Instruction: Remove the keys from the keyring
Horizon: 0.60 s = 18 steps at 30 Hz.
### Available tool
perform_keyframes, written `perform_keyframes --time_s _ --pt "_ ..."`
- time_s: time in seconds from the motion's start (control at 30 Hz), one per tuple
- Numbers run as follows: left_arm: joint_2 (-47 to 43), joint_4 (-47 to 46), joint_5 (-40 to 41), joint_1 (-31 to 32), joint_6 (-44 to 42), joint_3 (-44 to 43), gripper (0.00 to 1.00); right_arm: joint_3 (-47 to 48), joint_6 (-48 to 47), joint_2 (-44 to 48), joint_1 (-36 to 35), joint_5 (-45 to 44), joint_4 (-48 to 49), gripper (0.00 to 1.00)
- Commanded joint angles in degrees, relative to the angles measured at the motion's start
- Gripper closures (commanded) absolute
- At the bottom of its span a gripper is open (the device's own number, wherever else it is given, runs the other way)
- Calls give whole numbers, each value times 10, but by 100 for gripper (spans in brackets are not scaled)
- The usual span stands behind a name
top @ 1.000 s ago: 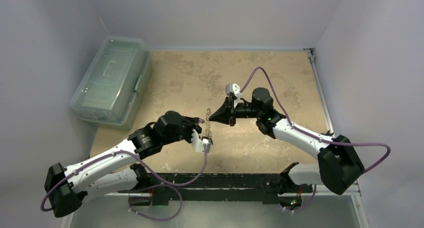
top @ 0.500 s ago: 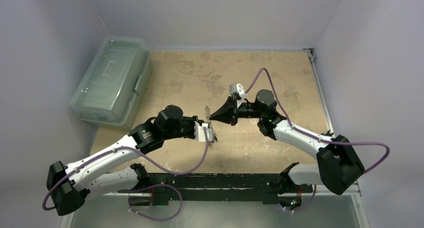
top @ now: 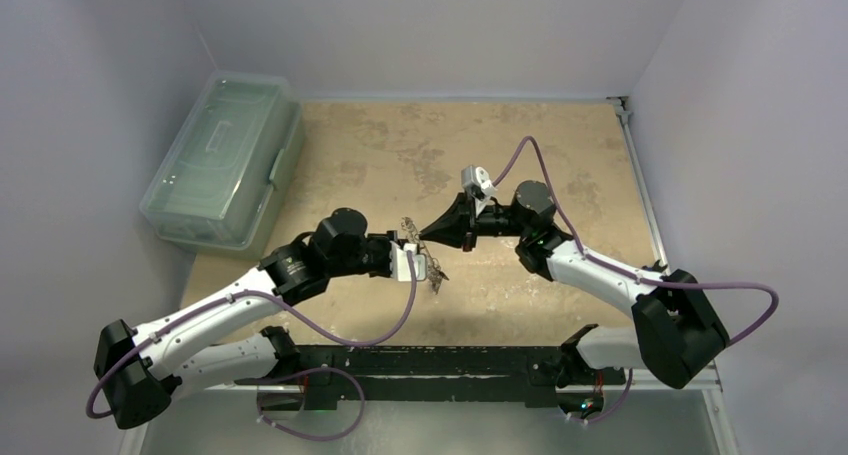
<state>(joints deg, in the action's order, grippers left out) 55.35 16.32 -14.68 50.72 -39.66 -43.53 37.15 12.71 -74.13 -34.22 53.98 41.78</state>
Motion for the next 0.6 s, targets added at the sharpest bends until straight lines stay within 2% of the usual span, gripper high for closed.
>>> perform_keyframes --time_s 0.0,0.23,0.57 --pt "-17 4 -4 -4 -17 4 100 4 9 11 15 5 42 100" --pt "-30 55 17 -26 -23 -6 100 2 11 13 31 9 41 100" --pt "-27 53 33 -56 -22 -76 100 -2 -5 6 34 14 28 100"
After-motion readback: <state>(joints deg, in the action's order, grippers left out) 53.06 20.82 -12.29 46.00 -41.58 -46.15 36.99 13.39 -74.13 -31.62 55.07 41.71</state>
